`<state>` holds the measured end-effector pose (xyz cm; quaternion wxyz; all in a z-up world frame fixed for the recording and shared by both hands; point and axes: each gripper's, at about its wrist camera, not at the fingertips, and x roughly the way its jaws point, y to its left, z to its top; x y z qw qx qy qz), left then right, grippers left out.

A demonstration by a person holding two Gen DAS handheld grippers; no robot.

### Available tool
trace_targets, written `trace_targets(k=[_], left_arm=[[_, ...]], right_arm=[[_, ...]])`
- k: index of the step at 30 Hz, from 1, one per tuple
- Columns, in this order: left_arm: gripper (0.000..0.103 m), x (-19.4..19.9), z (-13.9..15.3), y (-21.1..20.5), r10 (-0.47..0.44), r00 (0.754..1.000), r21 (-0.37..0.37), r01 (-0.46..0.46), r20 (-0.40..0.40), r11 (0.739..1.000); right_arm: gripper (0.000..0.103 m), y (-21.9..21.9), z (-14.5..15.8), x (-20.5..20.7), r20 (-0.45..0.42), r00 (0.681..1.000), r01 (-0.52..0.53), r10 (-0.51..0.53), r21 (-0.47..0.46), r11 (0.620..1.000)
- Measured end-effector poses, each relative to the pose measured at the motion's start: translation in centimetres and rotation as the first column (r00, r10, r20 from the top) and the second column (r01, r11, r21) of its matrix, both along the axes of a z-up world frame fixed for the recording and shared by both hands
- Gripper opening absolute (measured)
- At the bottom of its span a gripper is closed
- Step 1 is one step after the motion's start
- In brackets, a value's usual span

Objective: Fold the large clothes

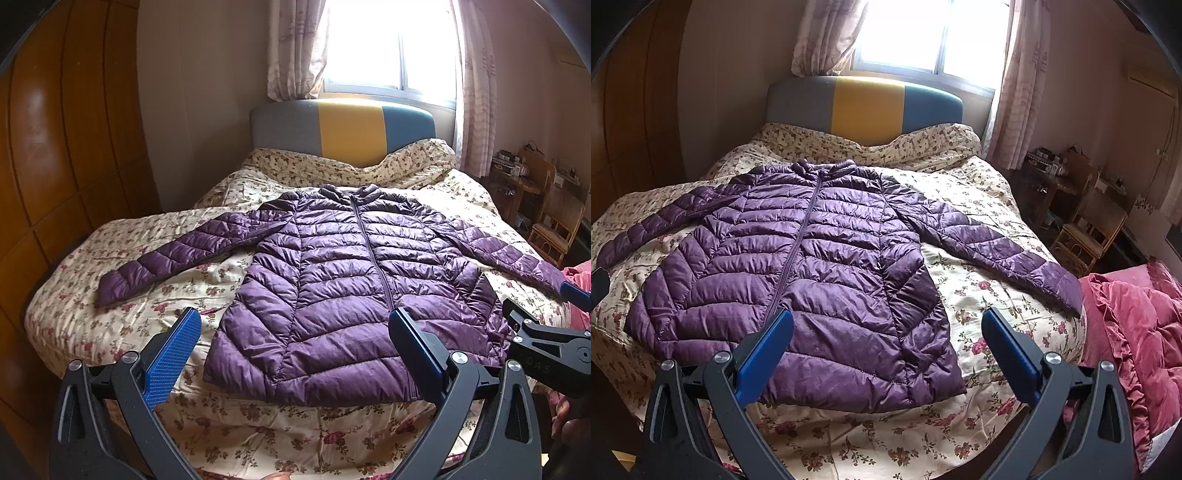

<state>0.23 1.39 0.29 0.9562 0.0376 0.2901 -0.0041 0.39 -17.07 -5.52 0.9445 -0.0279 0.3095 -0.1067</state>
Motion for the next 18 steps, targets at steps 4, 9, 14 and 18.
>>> trace_targets(k=[4, 9, 14, 18], left_arm=[[0.100, 0.0, 0.0, 0.1, 0.002, 1.000, -0.002, -0.002, -0.005, 1.000], [0.100, 0.4, -0.2, 0.5, 0.013, 1.000, -0.008, -0.013, -0.017, 1.000], [0.100, 1.4, -1.3, 0.7, 0.020, 0.999, -0.021, -0.021, -0.049, 1.000], [0.100, 2.4, -1.8, 0.6, 0.028, 0.997, -0.022, -0.030, -0.067, 0.999]], right_arm=[[0.101, -0.2, -0.1, 0.1, 0.000, 1.000, -0.001, 0.001, -0.002, 1.000], [0.101, -0.6, -0.7, 0.4, -0.014, 1.000, 0.001, -0.002, -0.003, 1.000], [0.101, -1.5, -1.5, 1.1, -0.040, 0.999, 0.021, -0.021, 0.004, 1.000], [0.101, -2.1, -2.1, 1.8, -0.055, 0.998, 0.036, -0.037, -0.011, 0.999]])
